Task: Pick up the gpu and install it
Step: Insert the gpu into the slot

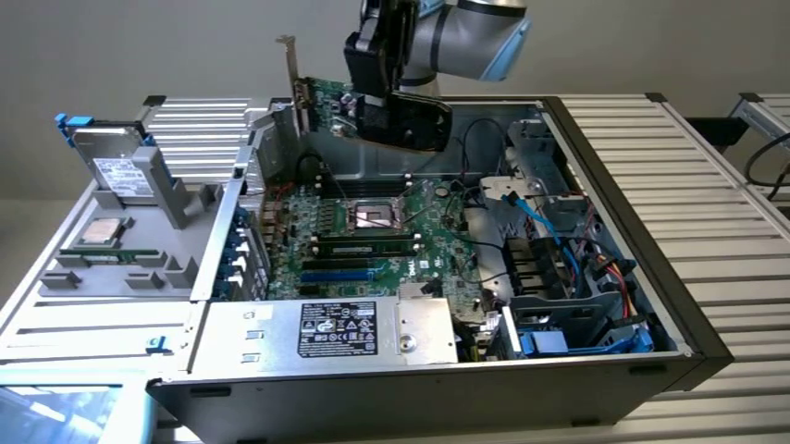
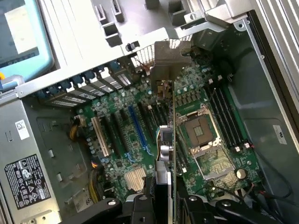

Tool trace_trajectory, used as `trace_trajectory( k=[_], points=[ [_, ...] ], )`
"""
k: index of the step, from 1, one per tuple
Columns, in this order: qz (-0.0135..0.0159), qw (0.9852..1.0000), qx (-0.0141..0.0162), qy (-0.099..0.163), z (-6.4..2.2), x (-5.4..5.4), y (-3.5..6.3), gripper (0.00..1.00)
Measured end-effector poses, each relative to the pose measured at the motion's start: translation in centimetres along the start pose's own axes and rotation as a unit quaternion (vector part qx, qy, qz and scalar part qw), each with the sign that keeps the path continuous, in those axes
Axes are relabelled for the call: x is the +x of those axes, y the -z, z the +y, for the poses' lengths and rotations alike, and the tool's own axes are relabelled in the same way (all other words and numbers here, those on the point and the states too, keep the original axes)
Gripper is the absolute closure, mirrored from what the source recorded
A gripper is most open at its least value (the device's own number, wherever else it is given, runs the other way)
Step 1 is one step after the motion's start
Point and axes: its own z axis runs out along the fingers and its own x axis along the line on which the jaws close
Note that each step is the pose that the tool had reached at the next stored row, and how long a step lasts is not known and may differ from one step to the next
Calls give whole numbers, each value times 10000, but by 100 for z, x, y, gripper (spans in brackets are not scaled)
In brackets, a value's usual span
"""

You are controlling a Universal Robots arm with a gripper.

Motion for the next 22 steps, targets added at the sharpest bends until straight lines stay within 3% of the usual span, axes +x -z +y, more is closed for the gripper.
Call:
trace_trajectory(
  k=[5,10,19,22],
  points=[
    [60,9992,76,395,-1,-1,-15,72],
    [101,9965,137,819,-2,-2,-39,72],
    [104,9901,171,1388,15,-1,-175,72],
    [107,9898,172,1408,16,-1,-175,72]
  ],
)
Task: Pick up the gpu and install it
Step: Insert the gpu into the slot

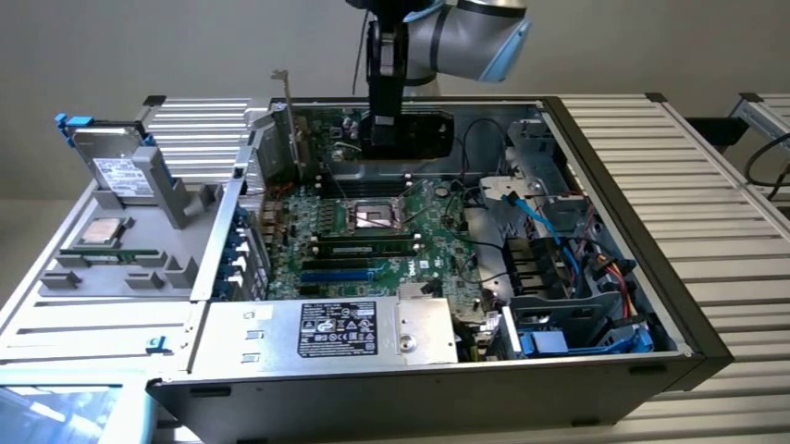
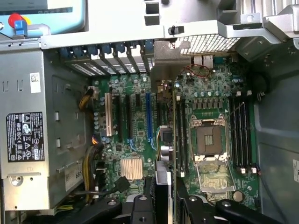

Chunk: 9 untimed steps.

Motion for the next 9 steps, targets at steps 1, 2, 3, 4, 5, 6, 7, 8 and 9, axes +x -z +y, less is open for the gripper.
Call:
trace_trajectory(
  k=[1,2,3,4,5,6,7,8,9],
  points=[
    [-2,10000,6,-1,17,1,-9,72],
    [-2,10000,6,-1,41,1,-24,72],
    [-8,10000,6,-1,69,3,-41,72],
    [-21,10000,5,-1,95,4,-53,72],
    [-43,10000,2,0,111,5,-62,72],
    [-78,10000,0,0,117,5,-69,72],
    [-118,9999,-3,-1,121,4,-75,72],
    [-167,9999,-7,-1,126,5,-79,72],
    [-221,9998,-12,0,133,6,-82,72]
  ],
)
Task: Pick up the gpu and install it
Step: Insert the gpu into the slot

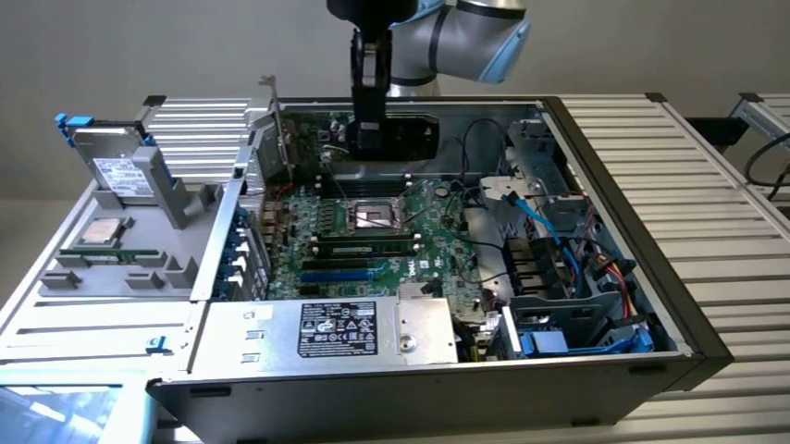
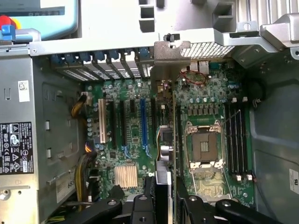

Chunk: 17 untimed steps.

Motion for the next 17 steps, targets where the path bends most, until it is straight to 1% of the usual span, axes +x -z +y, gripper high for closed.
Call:
trace_trajectory(
  k=[1,2,5,7,8,10,11,14,15,16,17],
  points=[
    [-41,10000,-4,1,8,4,-6,72],
    [-52,10000,-10,2,12,11,-19,72],
    [-51,10000,-14,1,19,17,-73,72],
    [-49,10000,-25,2,23,22,-108,72],
    [-48,10000,-41,1,32,25,-123,72],
    [-45,10000,-86,12,38,32,-146,72],
    [-37,9999,-96,22,42,32,-156,72],
    [17,9998,-93,161,44,32,-171,72],
    [43,9997,-91,206,45,32,-175,72],
    [82,9996,-88,238,48,32,-178,72],
    [147,9995,-85,262,50,32,-179,72]
  ],
)
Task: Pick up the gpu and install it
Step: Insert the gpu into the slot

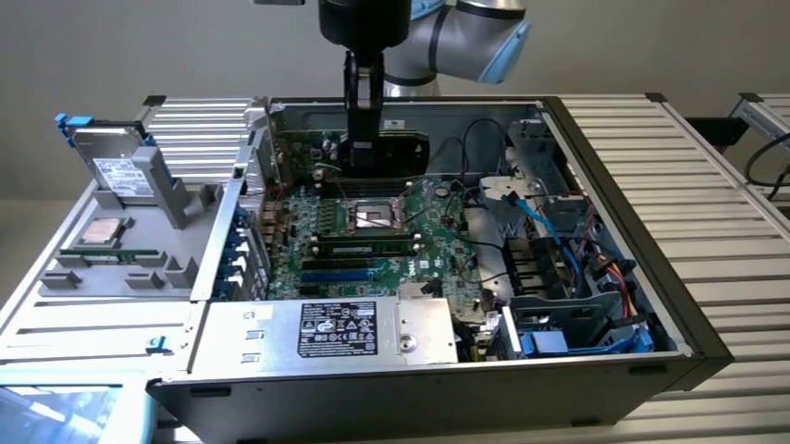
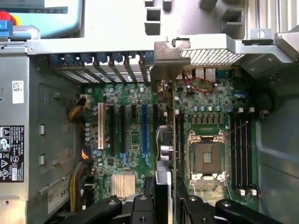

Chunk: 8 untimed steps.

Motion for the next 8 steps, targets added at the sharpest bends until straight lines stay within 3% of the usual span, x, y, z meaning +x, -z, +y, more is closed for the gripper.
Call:
trace_trajectory(
  k=[1,2,3,8],
  points=[
    [72,10000,3,23,2,0,-1,72],
    [122,9999,4,30,9,-3,-4,72],
    [149,9999,8,31,21,-14,-15,72],
    [150,9999,7,30,53,-35,-102,72]
  ],
)
